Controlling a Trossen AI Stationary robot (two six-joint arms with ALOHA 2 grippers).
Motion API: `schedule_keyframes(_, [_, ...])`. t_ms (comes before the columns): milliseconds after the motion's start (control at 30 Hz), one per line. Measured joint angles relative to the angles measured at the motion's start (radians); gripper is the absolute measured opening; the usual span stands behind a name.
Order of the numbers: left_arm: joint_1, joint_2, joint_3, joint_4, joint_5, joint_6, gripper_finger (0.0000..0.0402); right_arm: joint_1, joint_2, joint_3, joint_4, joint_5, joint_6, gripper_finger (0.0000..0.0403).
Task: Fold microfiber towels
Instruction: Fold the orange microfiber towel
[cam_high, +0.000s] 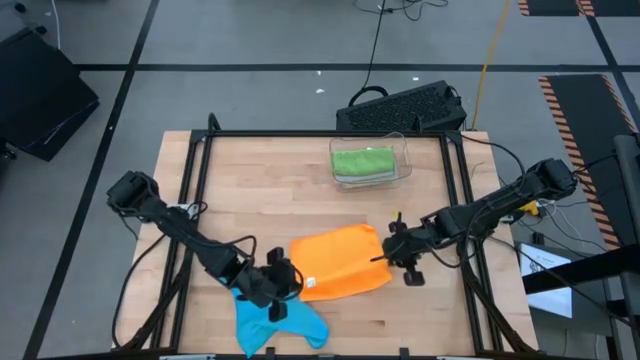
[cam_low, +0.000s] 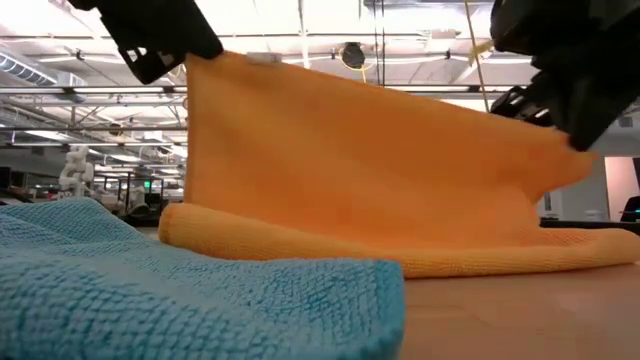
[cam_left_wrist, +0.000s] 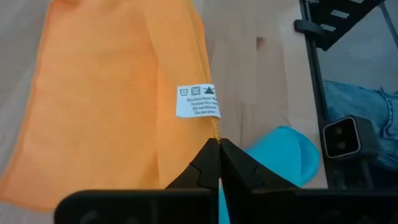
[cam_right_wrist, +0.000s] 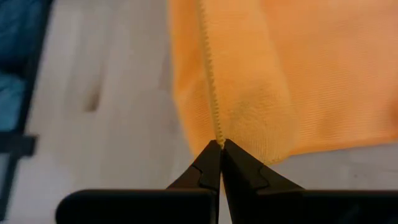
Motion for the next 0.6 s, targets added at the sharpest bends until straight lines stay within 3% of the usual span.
schedule_keyframes(167, [0.004, 0.000, 0.000, 0.082, 0.054, 0.076, 0.0007, 0.000, -0.008, 0.000, -0.015, -0.181, -0.006, 0.0004])
schedule_keyframes(300, [0.002, 0.000, 0.001, 0.136, 0.074, 0.167, 0.0004, -0.014, -0.032, 0.000, -0.026, -0.229, 0.003, 0.0004])
schedule_keyframes(433, [0.029, 0.000, 0.001, 0.009, -0.003, 0.109, 0.0006, -0.081, -0.053, 0.017, -0.062, -0.185, -0.015, 0.0004])
schedule_keyframes(600, [0.075, 0.032, 0.001, -0.108, -0.022, 0.020, 0.0004, -0.205, -0.045, 0.018, -0.016, -0.010, -0.084, 0.0004])
